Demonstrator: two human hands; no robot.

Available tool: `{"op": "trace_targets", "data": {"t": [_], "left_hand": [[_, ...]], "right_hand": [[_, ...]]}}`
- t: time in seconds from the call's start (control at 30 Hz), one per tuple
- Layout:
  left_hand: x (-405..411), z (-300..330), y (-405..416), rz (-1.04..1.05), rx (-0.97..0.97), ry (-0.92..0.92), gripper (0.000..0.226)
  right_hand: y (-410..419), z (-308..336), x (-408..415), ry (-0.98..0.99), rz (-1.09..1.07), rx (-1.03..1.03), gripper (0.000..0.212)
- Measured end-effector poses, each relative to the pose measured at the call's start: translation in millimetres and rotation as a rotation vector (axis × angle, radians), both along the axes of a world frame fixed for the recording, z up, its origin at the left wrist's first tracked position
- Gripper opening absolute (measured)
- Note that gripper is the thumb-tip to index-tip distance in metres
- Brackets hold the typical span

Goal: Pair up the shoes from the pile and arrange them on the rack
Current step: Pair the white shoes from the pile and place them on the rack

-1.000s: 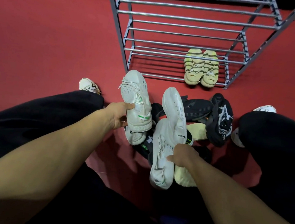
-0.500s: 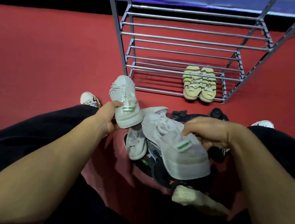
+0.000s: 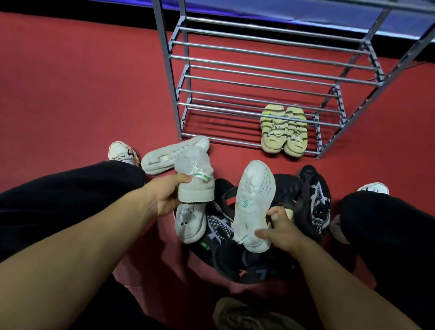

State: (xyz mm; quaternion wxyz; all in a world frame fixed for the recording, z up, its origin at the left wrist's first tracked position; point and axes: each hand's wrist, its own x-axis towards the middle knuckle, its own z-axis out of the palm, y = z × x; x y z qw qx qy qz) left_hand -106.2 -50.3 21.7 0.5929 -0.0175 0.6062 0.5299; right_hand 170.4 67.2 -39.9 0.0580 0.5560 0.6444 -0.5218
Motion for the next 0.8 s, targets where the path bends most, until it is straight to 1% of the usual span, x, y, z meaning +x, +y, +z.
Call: {"op": "trace_targets", "data": {"t": [0.03,0.1,0.17,0.3,0.37,0.4,0.47,0.5,0.57,0.63,0.7,0.77,0.8], "left_hand": [[1,-1,0,-0.012,0.003,-0.006,0.018],[6,-3,-3,-0.038,-0.026,-0.018,0.011],[11,-4,-6,-0.070,-0.072,-0.030,0.011],[15,-2,-9,-0.081,-0.129,-0.016,0.013],[12,1,-8,-0.089,-0.166,-0.027,0.013],[10,3,-7,-0.103,-0.185,-0.045,0.015],[6,7,-5,-0.132,-0.199,-0.101,0.020],[6,7,-5,-0.152,-0.204,-0.118,0.021],[11,8,-5,-0.186,-0.207,-0.130,0.021],[18,3,-6,-0.172,-0.187,-0.117,0.019],[22,-4,-4,-0.153,-0.160,-0.092,0.013],[22,-8,2,-0.152,-0.113,-0.057,0.006],[20,-9,7,-0.142,-0.094,-0.034,0.008]], "right_hand": [[-1,2,5,-0.013,-0.036,-0.092,0.065],[-3,4,9,0.004,-0.107,-0.212,0.064],[-2,9,3,0.075,-0.180,-0.201,0.057],[11,27,-17,0.266,-0.438,-0.123,0.045],[19,36,-19,0.329,-0.526,-0.164,0.041],[21,40,-20,0.365,-0.556,-0.207,0.035],[19,43,-23,0.429,-0.585,-0.308,0.016],[16,43,-26,0.446,-0.589,-0.351,0.012],[11,42,-32,0.454,-0.579,-0.387,0.013],[10,38,-35,0.449,-0.580,-0.383,0.016],[14,33,-37,0.416,-0.587,-0.353,0.015],[20,30,-41,0.401,-0.586,-0.328,0.022],[24,31,-44,0.406,-0.576,-0.324,0.020]]}}
